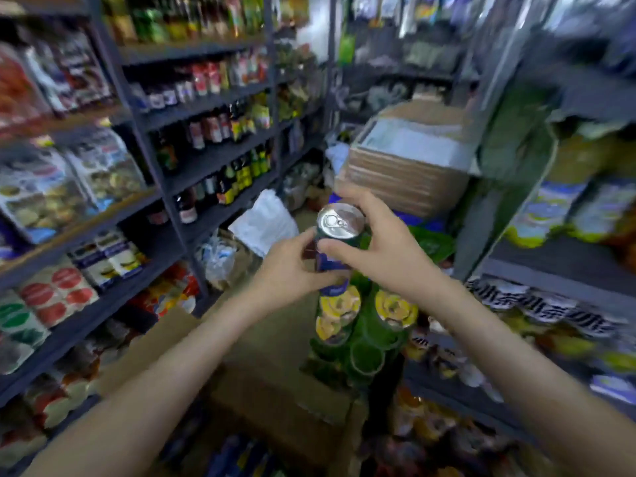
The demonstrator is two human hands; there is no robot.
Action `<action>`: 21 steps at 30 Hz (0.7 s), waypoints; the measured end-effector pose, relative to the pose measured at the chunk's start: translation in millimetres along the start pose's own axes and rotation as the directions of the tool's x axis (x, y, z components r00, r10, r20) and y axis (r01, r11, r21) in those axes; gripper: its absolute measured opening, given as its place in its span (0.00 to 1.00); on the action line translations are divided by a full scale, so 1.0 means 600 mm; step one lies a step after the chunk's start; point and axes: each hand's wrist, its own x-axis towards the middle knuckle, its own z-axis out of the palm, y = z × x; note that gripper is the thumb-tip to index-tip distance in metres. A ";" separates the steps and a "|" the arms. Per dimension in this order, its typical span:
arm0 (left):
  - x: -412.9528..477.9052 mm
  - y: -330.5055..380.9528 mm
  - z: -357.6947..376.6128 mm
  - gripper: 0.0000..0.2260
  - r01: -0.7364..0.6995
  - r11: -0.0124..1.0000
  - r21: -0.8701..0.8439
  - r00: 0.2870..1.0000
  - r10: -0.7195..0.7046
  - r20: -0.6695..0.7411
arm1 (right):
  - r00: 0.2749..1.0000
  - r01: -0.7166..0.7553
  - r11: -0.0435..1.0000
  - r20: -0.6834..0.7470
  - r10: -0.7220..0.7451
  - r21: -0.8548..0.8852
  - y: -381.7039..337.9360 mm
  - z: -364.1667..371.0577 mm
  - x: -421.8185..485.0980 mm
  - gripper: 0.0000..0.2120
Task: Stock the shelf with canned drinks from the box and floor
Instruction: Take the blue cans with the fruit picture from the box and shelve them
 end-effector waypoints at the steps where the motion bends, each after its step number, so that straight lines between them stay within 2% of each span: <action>1: 0.022 0.030 -0.003 0.19 -0.042 0.999 0.016 0.997 0.041 0.063 | 0.999 0.039 0.998 0.038 -0.037 -0.045 -0.009 -0.048 0.007 0.29; 3: 0.063 0.084 -0.010 0.15 -0.107 0.994 0.016 0.981 0.103 0.165 | 0.993 0.048 0.991 0.115 -0.034 -0.128 -0.024 -0.134 0.026 0.27; 6: 0.128 0.153 -0.020 0.17 -0.213 0.977 -0.024 0.952 0.213 0.222 | 0.980 -0.023 0.986 0.190 0.054 -0.166 -0.056 -0.232 0.053 0.24; 12: 0.253 0.264 -0.018 0.15 -0.390 0.900 -0.192 0.863 0.430 0.265 | 0.988 -0.125 0.932 0.046 0.149 -0.340 -0.128 -0.368 0.107 0.15; 16: 0.321 0.307 -0.003 0.15 -0.364 0.843 -0.397 0.844 0.479 0.242 | 0.971 -0.236 0.905 -0.131 0.202 -0.354 -0.162 -0.442 0.154 0.22; 18: 0.346 0.312 0.013 0.17 -0.372 0.821 -0.433 0.831 0.503 0.238 | 0.958 -0.278 0.890 -0.171 0.230 -0.361 -0.169 -0.469 0.179 0.20; 21: 0.386 0.301 0.045 0.10 -0.385 0.828 -0.407 0.835 0.501 0.228 | 0.939 -0.343 0.822 -0.192 0.286 -0.454 -0.168 -0.499 0.217 0.25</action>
